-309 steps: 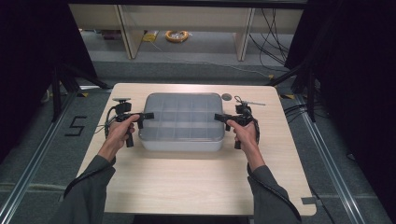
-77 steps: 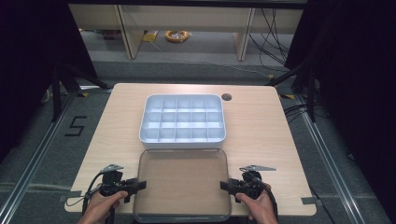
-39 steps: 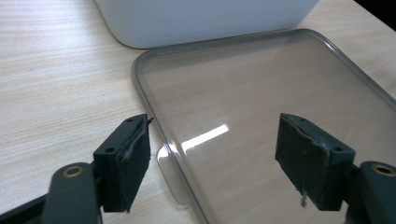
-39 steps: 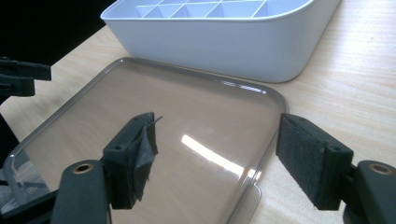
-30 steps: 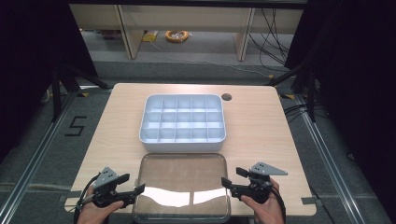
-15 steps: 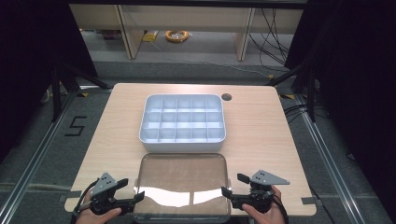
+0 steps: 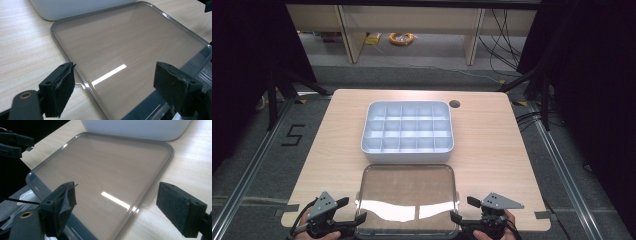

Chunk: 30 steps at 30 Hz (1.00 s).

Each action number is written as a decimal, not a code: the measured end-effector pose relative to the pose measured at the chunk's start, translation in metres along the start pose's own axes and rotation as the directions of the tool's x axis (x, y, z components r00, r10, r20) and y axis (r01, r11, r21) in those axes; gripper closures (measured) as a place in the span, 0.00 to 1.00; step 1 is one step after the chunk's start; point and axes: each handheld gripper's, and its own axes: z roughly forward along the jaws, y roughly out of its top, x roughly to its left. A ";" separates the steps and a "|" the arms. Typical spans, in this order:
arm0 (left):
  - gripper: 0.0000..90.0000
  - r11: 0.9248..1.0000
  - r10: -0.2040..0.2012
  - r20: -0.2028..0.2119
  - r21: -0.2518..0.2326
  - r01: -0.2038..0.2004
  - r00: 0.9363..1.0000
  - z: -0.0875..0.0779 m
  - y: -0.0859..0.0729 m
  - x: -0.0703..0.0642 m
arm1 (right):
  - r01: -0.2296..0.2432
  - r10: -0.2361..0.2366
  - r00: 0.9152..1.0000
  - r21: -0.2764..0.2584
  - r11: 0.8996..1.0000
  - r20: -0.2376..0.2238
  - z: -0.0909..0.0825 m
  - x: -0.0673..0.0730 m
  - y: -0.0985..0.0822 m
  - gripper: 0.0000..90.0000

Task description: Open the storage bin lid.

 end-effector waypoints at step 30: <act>0.19 1.000 -0.001 0.017 0.006 0.001 1.000 -0.008 -0.013 -0.010 | 0.014 -0.014 1.000 0.006 1.000 -0.025 -0.008 0.007 -0.021 0.19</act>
